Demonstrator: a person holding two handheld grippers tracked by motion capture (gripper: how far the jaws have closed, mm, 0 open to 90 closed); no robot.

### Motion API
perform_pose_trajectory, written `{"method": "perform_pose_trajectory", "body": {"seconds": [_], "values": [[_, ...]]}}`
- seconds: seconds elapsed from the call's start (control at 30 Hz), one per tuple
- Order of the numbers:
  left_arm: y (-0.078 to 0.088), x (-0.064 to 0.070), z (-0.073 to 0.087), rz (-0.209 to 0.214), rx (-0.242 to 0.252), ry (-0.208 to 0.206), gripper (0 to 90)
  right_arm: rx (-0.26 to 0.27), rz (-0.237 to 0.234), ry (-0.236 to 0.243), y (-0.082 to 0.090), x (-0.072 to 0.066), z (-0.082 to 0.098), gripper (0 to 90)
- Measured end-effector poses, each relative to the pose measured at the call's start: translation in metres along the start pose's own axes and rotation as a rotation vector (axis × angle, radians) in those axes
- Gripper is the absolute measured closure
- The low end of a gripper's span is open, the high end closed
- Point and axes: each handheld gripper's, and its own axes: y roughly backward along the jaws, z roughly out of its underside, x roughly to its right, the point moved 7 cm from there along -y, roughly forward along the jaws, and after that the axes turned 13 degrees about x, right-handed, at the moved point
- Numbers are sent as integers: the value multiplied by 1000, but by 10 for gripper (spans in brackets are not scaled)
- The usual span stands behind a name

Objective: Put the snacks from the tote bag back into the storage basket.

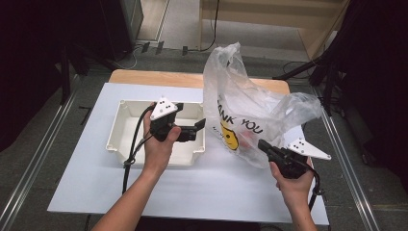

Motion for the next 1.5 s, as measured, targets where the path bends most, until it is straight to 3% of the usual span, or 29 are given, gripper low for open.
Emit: {"method": "perform_pose_trajectory", "body": {"seconds": [0.13, 0.37, 0.47, 0.5, 0.53, 0.57, 0.63, 0.67, 0.73, 0.8, 0.9, 0.97, 1.07, 1.2, 1.33, 1.43, 1.5], "values": [[-11, 3, -5, -2, 8, 27, 73, -24, -15, 11, 0, -2, 8, 900], [-33, 9, -10, -28, 22, -9, 71, -44, -24, 22, 0, -5, 16, 900], [-47, 5, -9, 9, 5, 9, 91, -48, -49, 30, 2, -6, 17, 900], [-51, 5, -8, 39, 2, 22, 163, -49, -53, 32, 3, -6, 18, 900], [-53, 5, -9, 68, 5, 41, 163, -49, -53, 32, 3, -6, 18, 900], [-55, 7, -8, 81, 0, 42, 405, -52, -52, 46, 6, -3, 19, 900], [-55, 8, -6, 84, -16, 40, 637, -53, -48, 45, 7, -1, 20, 900], [-55, 9, -3, 88, -37, 44, 637, -53, -40, 44, 8, 2, 20, 900], [-54, 9, 8, 73, -80, 50, 790, -45, -15, 21, 11, 12, 20, 900], [-52, 10, 15, 71, -93, 64, 886, -45, 13, 6, 14, 20, 20, 900], [-45, 16, 33, 57, -138, 39, 900, -50, 59, -12, 16, 31, 22, 900], [-43, 17, 37, 52, -142, 43, 900, -49, 71, -15, 16, 34, 22, 900], [-36, 22, 46, 45, -153, 47, 900, -41, 137, -46, 18, 47, 23, 900], [-25, 34, 58, 43, -157, 40, 900, -43, 169, -60, 19, 54, 25, 900], [-16, 49, 80, 41, -164, 42, 900, -56, 192, -72, 19, 59, 30, 883], [-13, 56, 93, 35, -166, 47, 900, -27, 203, -76, 20, 57, 28, 669], [-11, 59, 100, 30, -160, 52, 900, -3, 206, -45, 21, 54, 22, 506]]}}
